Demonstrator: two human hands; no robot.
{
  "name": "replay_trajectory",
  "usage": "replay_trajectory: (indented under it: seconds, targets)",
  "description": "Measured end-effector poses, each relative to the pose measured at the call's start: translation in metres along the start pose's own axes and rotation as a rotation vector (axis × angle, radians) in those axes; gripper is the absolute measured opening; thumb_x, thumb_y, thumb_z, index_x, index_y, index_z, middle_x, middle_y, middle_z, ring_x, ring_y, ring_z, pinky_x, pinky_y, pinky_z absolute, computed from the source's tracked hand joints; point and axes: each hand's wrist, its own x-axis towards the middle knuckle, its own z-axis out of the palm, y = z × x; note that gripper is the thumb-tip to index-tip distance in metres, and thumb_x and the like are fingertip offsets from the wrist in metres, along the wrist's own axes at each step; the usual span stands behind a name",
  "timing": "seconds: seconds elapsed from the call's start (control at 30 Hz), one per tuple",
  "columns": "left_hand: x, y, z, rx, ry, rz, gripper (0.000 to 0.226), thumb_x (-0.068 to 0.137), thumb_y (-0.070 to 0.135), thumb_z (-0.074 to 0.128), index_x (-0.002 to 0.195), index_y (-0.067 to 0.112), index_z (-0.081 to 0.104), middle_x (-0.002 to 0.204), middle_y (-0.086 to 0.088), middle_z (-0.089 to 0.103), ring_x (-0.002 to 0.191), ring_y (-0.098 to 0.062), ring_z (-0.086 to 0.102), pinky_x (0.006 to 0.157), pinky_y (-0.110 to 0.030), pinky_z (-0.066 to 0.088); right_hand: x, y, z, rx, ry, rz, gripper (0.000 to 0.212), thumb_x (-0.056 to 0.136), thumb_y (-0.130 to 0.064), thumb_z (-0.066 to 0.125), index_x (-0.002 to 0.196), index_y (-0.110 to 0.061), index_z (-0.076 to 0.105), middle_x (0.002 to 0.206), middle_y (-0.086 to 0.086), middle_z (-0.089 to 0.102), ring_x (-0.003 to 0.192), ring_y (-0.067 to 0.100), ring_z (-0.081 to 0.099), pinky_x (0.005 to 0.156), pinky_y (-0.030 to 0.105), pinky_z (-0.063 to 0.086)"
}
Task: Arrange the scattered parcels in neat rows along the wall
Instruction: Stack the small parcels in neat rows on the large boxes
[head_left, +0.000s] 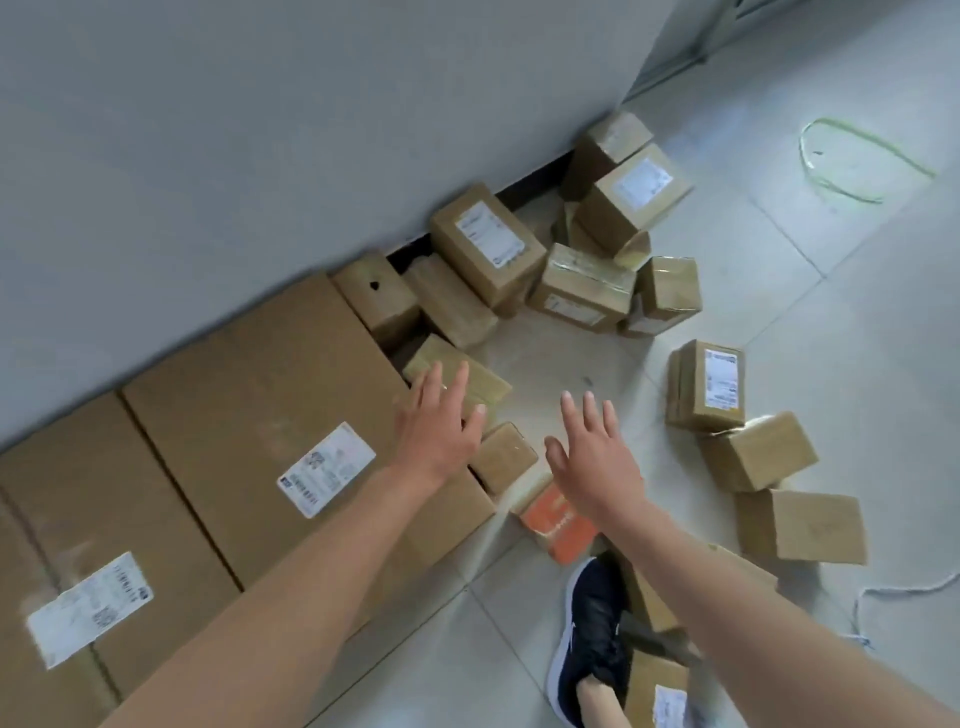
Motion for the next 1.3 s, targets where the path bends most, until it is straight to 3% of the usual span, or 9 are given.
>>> replay_trajectory:
  seconds: [0.13,0.3,0.47,0.67,0.73,0.9,1.1,1.23,1.3]
  targets:
    - [0.062,0.049,0.064,0.087,-0.068,-0.056,0.063,0.101,0.043,0.034,0.157,0.029,0.008,0.164,-0.007,0.002,0.150,-0.023,-0.005,0.118,-0.058,0.007,0.033,0.095,0.006,-0.010,-0.056,0.090,0.064,0.102,-0.041,0.033,0.157,-0.019,0.008,0.163,0.014,0.008,0.150,0.034,0.005,0.119,0.044,0.015]
    - [0.134,0.042,0.123,0.173,-0.012,-0.325,0.070,0.099,0.053,0.031,0.157,0.026,0.001,0.164,-0.013,-0.004,0.149,-0.033,-0.006,0.114,-0.064,0.014,0.109,0.159,0.025,-0.085,-0.133,0.057,0.072,0.100,-0.046,0.039,0.157,-0.022,0.002,0.164,0.013,0.003,0.150,0.034,0.003,0.120,0.045,0.015]
    - [0.208,0.009,0.153,0.304,0.062,-0.545,0.089,0.090,0.074,0.020,0.155,0.022,-0.012,0.161,-0.017,-0.016,0.147,-0.039,-0.014,0.106,-0.075,0.006,0.241,0.171,0.025,-0.199,-0.104,-0.070,0.082,0.097,-0.049,0.049,0.157,-0.022,-0.001,0.164,0.015,-0.001,0.149,0.037,0.001,0.119,0.049,0.016]
    - [0.260,-0.007,0.196,0.238,0.159,-0.742,0.108,0.084,0.067,0.046,0.151,0.013,-0.020,0.159,-0.023,-0.016,0.143,-0.051,-0.012,0.095,-0.078,0.030,0.387,0.158,0.026,-0.311,-0.042,-0.161,0.099,0.087,-0.050,0.064,0.156,-0.025,-0.003,0.163,0.018,-0.004,0.147,0.045,-0.002,0.118,0.057,0.013]
    - [0.265,-0.010,0.204,0.294,0.180,-0.747,0.111,0.082,0.065,0.049,0.148,0.011,-0.022,0.158,-0.025,-0.014,0.142,-0.053,-0.008,0.091,-0.078,0.034,0.413,0.164,0.029,-0.387,-0.019,-0.173,0.110,0.080,-0.053,0.071,0.156,-0.024,-0.004,0.161,0.023,-0.001,0.144,0.047,0.010,0.114,0.055,0.024]
    - [0.249,-0.025,0.210,0.383,0.168,-0.637,0.118,0.076,0.070,0.053,0.150,0.016,-0.022,0.160,-0.021,-0.012,0.143,-0.050,-0.008,0.092,-0.076,0.037,0.410,0.158,0.046,-0.450,0.123,-0.125,0.120,0.064,-0.066,0.076,0.153,-0.022,0.009,0.141,0.031,0.030,0.121,0.044,0.037,0.096,0.048,0.036]
    - [0.201,-0.007,0.245,0.467,0.061,-0.393,0.125,0.078,0.070,0.057,0.148,0.015,-0.030,0.159,-0.017,-0.026,0.144,-0.044,-0.022,0.102,-0.076,0.025,0.310,0.138,0.094,-0.390,0.080,-0.100,0.102,0.069,-0.067,0.070,0.148,-0.024,0.021,0.130,0.024,0.039,0.108,0.036,0.043,0.084,0.045,0.038]
    - [0.192,-0.003,0.239,0.151,0.253,-0.642,0.120,0.075,0.076,0.057,0.153,0.022,-0.017,0.159,-0.018,-0.019,0.146,-0.042,0.000,0.103,-0.063,0.035,0.276,0.133,0.114,-0.312,0.011,-0.086,0.085,0.074,-0.055,0.071,0.138,-0.021,0.028,0.144,0.026,0.026,0.131,0.044,0.028,0.099,0.057,0.033]
    - [0.193,-0.004,0.231,0.020,0.275,-0.733,0.117,0.072,0.071,0.065,0.152,0.029,-0.009,0.159,-0.017,-0.009,0.139,-0.042,0.018,0.096,-0.054,0.042,0.276,0.134,0.112,-0.236,-0.027,-0.054,0.085,0.075,-0.049,0.073,0.137,-0.017,0.024,0.143,0.024,0.024,0.125,0.044,0.034,0.099,0.055,0.037]
